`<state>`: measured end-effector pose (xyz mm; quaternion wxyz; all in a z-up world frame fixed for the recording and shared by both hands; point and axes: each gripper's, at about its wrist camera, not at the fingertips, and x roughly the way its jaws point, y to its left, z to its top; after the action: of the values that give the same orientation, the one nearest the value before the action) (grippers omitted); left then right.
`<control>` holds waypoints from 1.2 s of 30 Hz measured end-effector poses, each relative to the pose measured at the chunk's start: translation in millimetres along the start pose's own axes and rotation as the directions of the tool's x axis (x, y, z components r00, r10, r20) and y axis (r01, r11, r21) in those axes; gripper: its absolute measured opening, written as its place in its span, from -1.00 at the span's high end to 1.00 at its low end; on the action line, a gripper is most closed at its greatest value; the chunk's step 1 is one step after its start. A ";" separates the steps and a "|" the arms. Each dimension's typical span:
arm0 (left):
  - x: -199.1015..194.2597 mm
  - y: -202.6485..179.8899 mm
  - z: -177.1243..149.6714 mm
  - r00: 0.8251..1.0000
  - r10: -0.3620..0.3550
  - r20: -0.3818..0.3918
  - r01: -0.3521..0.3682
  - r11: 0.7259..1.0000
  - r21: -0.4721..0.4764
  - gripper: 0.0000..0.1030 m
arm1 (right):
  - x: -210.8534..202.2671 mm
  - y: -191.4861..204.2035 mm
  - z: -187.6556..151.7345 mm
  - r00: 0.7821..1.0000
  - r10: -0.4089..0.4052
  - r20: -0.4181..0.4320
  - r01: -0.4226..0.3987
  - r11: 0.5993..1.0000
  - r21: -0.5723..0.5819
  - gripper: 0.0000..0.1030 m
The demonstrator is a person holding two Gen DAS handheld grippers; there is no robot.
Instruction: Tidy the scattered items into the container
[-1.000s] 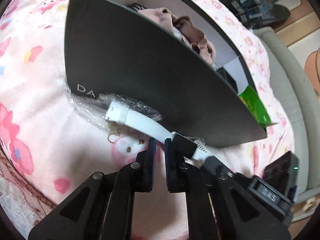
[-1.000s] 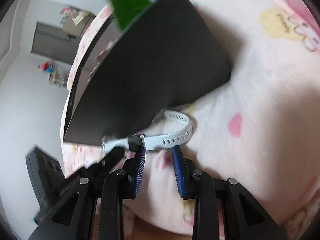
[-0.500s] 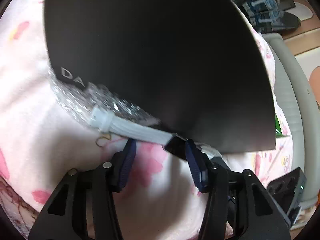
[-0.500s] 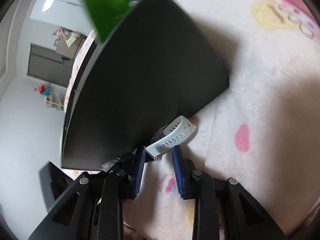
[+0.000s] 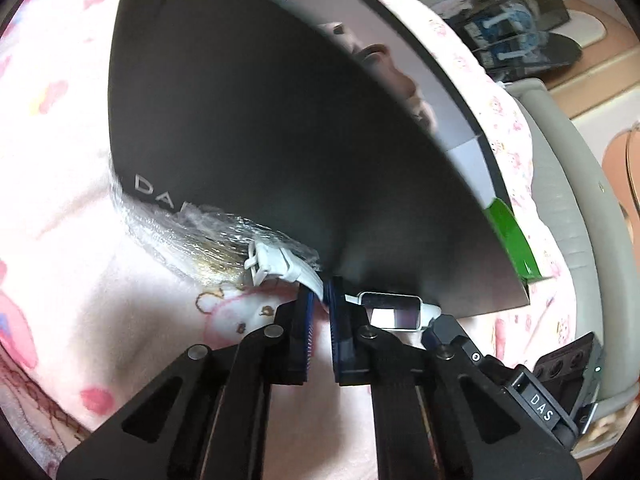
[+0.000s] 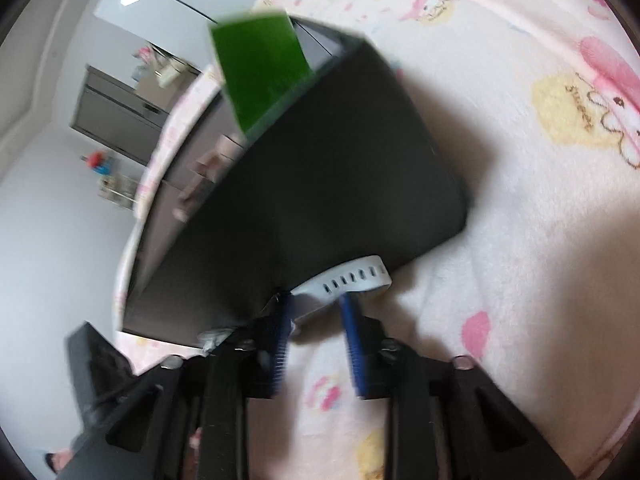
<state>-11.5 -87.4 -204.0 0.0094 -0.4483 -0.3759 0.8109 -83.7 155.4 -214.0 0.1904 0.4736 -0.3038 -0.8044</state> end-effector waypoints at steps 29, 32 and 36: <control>-13.8 31.4 27.6 0.970 0.233 0.076 -0.221 0.966 -0.135 0.48 | 32.2 11.8 -19.3 0.982 0.076 -0.174 -0.055 0.991 0.120 0.38; -11.1 30.0 28.1 0.968 0.240 0.078 -0.229 0.965 -0.125 0.46 | 47.1 17.8 -26.9 0.980 0.047 -0.193 -0.029 0.995 0.093 0.38; -6.1 31.4 30.7 0.969 0.237 0.074 -0.226 0.965 -0.134 0.45 | 72.5 24.4 -28.2 0.982 0.024 -0.187 -0.020 1.000 0.021 0.41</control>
<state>-20.3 -130.5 -209.3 -0.1302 -0.4521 -0.3709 0.8007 -93.2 85.5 -254.8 0.2226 0.5456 -0.2976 -0.7511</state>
